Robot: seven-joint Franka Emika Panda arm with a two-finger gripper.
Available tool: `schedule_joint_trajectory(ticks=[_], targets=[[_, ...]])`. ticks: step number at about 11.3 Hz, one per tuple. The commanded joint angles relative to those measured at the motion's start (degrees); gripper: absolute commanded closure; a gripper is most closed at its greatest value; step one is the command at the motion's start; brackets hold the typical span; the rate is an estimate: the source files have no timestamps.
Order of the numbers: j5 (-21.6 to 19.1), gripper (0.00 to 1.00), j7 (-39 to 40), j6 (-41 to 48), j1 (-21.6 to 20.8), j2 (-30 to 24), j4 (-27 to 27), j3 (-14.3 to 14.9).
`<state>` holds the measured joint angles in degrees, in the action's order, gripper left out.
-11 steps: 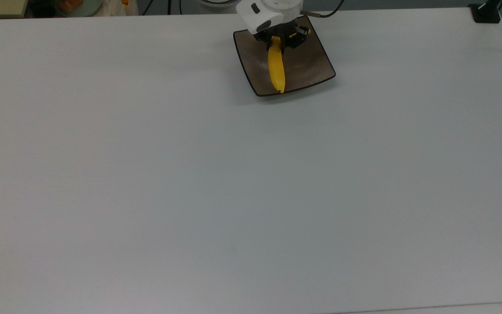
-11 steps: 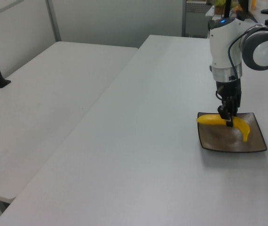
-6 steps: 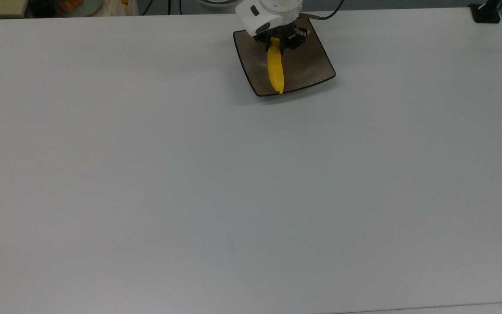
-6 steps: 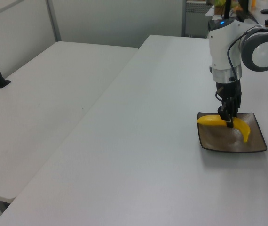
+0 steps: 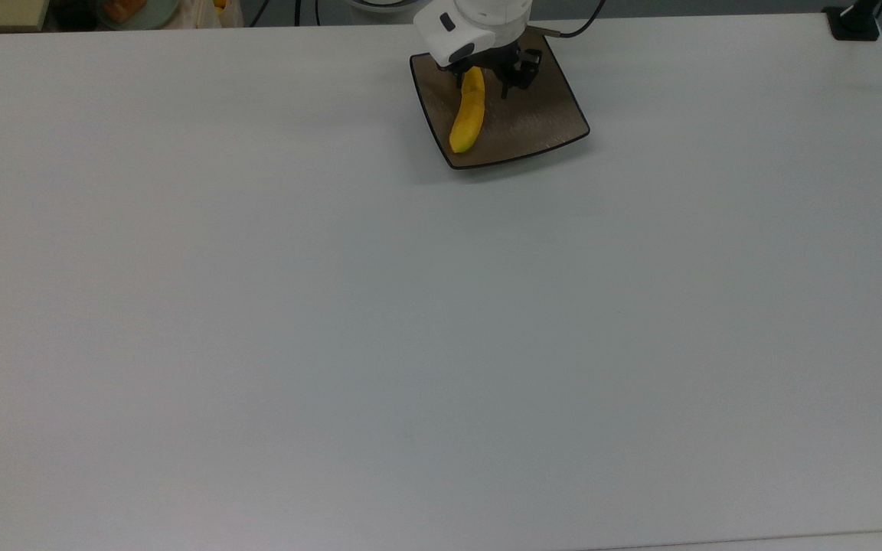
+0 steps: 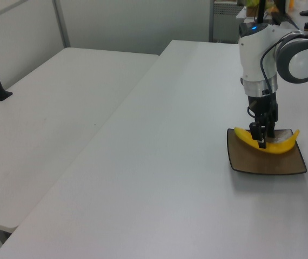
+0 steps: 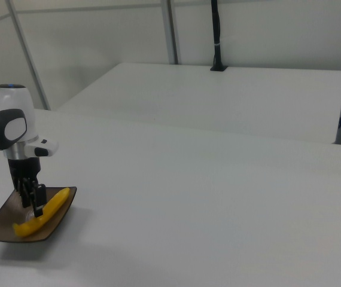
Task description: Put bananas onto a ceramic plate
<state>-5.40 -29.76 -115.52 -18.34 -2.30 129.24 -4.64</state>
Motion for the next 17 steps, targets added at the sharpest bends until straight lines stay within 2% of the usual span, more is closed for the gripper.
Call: schedule_joint_trajectory(ticks=[1,3,4,8,9,11,14,17], targets=[[1.8,0.0,-1.1,-0.8,-0.3,-0.6,0.6,0.0],[3.5,0.0,-1.6,-0.4,-0.2,-0.9,-0.7,0.0],[3.6,0.0,-1.5,1.9,0.1,-0.9,-3.5,0.0],[5.6,0.0,-1.4,11.8,2.8,-0.9,-19.9,0.2],[5.6,0.0,-1.5,13.2,3.2,-0.9,-22.5,0.2],[5.7,0.0,-0.7,16.4,3.6,-0.9,-28.8,2.0],[4.7,0.0,0.9,17.6,3.7,-0.8,-33.9,5.0],[3.8,0.0,14.9,16.9,3.7,-0.4,-33.8,8.3]])
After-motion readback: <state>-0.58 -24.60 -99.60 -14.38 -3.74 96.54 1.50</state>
